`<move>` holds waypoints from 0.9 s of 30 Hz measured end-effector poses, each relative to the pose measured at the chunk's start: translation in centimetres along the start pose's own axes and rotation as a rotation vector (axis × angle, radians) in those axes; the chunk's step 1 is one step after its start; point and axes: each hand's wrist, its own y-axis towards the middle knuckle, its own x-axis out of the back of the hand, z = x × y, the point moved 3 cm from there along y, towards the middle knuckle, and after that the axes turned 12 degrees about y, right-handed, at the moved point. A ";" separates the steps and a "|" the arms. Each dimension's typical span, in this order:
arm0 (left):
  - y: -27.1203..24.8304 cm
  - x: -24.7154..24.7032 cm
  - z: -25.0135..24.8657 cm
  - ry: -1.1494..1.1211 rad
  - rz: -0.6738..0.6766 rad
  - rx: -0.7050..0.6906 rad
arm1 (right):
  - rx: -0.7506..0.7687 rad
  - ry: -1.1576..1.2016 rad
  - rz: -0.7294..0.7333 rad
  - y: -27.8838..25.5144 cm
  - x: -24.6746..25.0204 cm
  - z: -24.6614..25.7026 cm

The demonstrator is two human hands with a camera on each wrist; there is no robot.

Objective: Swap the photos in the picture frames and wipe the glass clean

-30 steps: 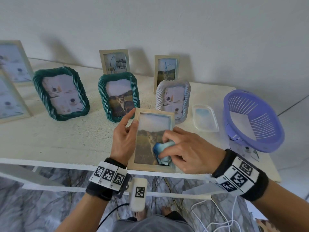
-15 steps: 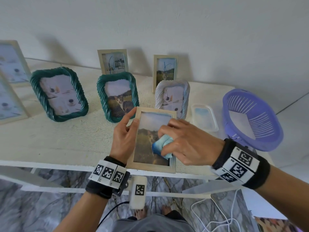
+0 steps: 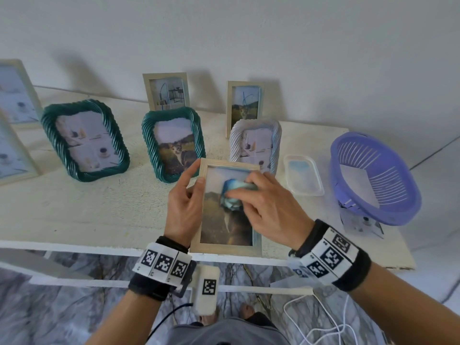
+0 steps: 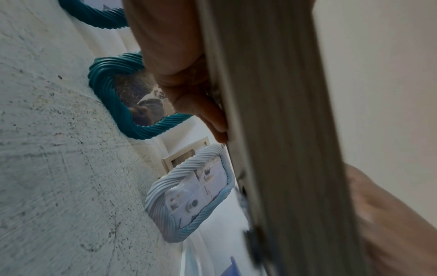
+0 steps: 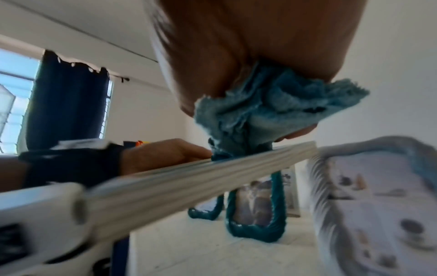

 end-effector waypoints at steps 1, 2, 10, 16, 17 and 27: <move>0.1 0.1 0.0 0.004 -0.006 -0.002 | 0.019 0.021 0.038 -0.7 -0.6 0.6; 0.2 0.2 -0.1 0.004 -0.010 -0.002 | 0.042 0.033 0.084 -1.4 -1.1 1.1; -0.1 -0.5 0.0 -0.002 0.010 -0.002 | 0.026 -0.117 -0.013 -0.4 0.6 -0.2; -0.1 -1.2 -0.2 -0.017 0.009 -0.017 | 0.038 -0.084 -0.041 0.6 -0.1 1.2; 0.0 -1.1 -0.2 -0.014 0.015 -0.019 | 0.071 -0.054 -0.012 0.0 -0.6 1.5; 0.6 -1.5 0.6 -0.033 -0.013 0.066 | 0.049 0.300 -0.021 -3.9 1.3 -2.0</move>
